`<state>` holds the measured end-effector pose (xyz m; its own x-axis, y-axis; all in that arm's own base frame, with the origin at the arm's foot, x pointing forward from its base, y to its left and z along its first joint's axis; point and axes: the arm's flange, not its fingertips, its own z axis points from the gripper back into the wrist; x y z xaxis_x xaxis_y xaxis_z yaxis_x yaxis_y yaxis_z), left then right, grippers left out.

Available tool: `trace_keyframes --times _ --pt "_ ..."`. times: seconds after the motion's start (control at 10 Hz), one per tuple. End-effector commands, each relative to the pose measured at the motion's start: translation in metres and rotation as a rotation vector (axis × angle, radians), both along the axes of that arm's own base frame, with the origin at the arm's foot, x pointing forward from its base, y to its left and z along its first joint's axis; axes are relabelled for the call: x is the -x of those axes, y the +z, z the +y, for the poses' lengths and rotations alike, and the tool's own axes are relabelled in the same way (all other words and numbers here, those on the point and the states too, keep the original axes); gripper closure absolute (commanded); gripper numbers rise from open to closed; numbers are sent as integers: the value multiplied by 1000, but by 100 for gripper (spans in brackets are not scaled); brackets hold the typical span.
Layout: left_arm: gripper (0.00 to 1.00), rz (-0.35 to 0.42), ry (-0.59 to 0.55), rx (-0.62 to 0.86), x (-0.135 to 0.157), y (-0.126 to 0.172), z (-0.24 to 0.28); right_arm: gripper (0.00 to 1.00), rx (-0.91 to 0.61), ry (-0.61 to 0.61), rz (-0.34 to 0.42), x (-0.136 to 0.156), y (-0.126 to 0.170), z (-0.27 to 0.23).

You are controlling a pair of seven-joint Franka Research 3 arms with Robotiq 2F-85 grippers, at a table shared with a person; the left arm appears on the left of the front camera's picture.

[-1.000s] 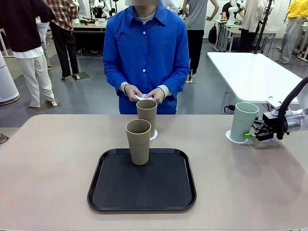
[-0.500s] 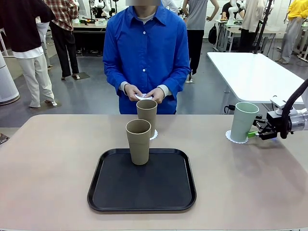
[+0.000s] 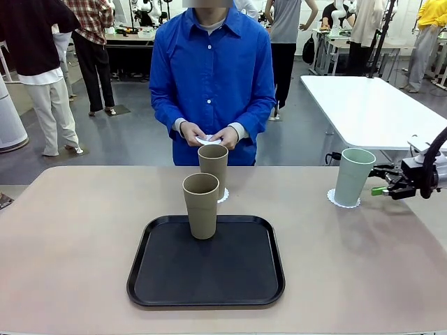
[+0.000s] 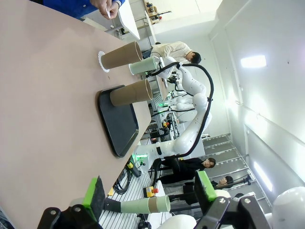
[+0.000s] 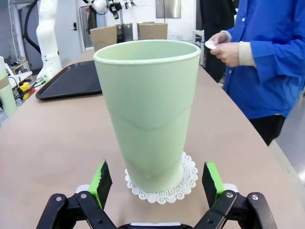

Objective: Place coasters on the table and set cups on them.
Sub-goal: Take one Reusable plastic cup from the Flat Tray and place it on a coaster set by the human.

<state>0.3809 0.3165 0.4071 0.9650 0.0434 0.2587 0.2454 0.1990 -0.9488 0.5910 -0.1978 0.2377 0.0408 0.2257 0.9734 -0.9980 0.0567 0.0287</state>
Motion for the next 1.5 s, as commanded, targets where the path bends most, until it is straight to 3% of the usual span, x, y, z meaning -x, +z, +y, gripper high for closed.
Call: trace_keyframes --times 0.0,0.2,0.4,0.5,0.6,0.8,1.1,1.4 --pt "0 -2 -2 3 2 2 1 0 35 -36 10 18 20 -4" --pt "0 -2 -2 3 2 2 1 0 149 -196 79 57 52 21" --pt "0 -2 -2 3 2 2 1 0 260 -271 114 102 96 49" --pt "0 -2 -2 3 2 2 1 0 302 -368 212 121 121 59" --pt "0 -2 -2 3 2 2 1 0 378 -461 241 136 141 67" --pt "0 -2 -2 3 2 2 1 0 481 -499 287 159 174 88" --pt "0 -2 -2 3 2 2 1 0 670 -632 344 182 222 140" --pt "0 -2 -2 3 2 2 1 0 849 -772 454 176 248 186"
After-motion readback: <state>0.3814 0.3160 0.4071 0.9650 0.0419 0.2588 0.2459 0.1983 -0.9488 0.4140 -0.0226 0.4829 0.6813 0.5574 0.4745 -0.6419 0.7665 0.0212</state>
